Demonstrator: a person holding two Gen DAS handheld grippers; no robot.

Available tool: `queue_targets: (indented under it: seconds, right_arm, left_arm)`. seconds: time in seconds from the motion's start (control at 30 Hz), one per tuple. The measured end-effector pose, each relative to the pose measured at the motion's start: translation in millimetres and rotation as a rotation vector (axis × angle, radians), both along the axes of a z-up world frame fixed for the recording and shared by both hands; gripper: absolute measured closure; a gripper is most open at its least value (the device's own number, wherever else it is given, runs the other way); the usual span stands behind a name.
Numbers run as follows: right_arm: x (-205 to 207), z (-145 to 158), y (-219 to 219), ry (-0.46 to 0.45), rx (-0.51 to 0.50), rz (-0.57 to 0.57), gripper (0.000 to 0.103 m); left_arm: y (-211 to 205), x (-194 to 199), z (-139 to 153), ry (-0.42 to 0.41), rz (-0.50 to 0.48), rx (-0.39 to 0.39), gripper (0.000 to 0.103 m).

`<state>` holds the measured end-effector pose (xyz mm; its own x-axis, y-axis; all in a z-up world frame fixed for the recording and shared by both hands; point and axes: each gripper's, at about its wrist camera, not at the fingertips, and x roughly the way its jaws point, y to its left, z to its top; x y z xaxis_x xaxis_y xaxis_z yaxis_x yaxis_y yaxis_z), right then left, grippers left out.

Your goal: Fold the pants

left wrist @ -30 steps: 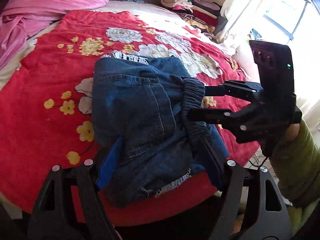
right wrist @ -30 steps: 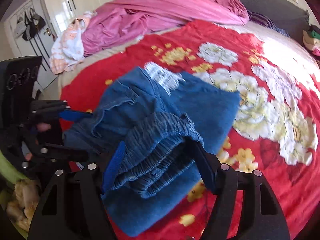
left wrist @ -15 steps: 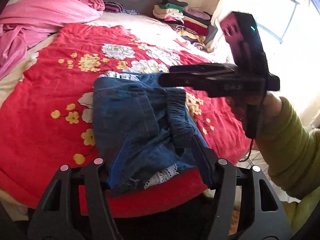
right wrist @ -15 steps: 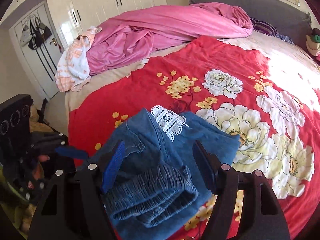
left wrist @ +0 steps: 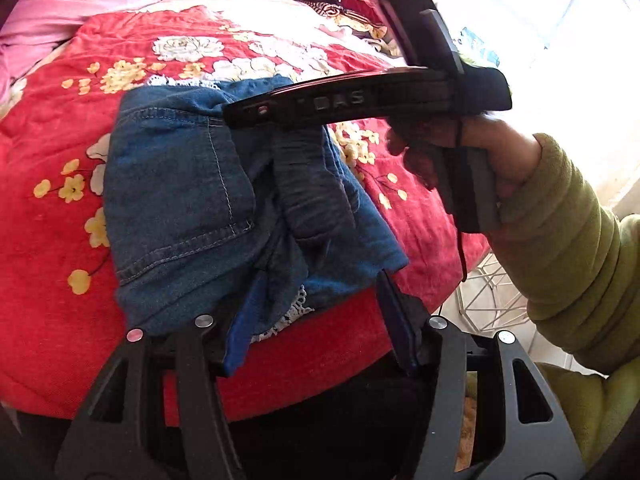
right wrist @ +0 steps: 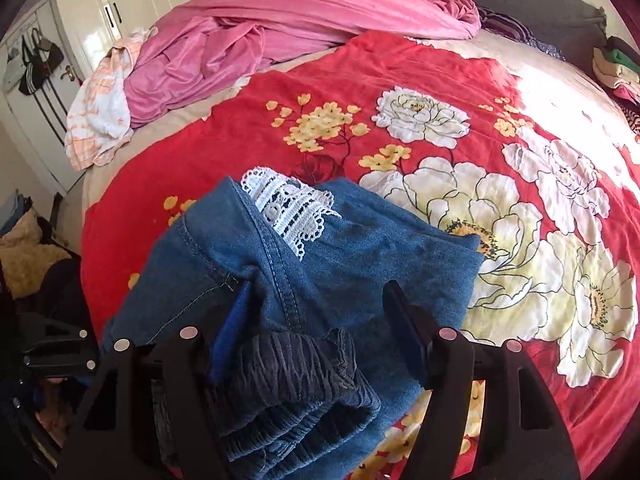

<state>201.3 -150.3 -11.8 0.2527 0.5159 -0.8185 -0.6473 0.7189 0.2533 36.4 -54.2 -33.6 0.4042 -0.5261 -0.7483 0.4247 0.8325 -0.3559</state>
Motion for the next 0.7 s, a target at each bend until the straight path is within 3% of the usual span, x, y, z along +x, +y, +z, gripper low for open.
queue_targets:
  seconds: [0.33, 0.53, 0.7]
  right_arm:
    - [-22.5, 33.3, -58.4, -0.034, 0.127, -0.156, 0.019]
    - [-36.7, 23.5, -76.2, 0.017, 0.158, -0.204, 0.011]
    - [-46.4, 3.4, -78.0, 0.111, 0.192, -0.21, 0.011]
  left_arm:
    - [13.3, -1.3, 21.5, -0.061, 0.089, 0.011, 0.04]
    - [27.7, 5.0, 31.1, -0.105, 0.166, 0.04, 0.034]
    - [50.6, 24.4, 28.7, -0.112, 0.28, 0.069, 0.028]
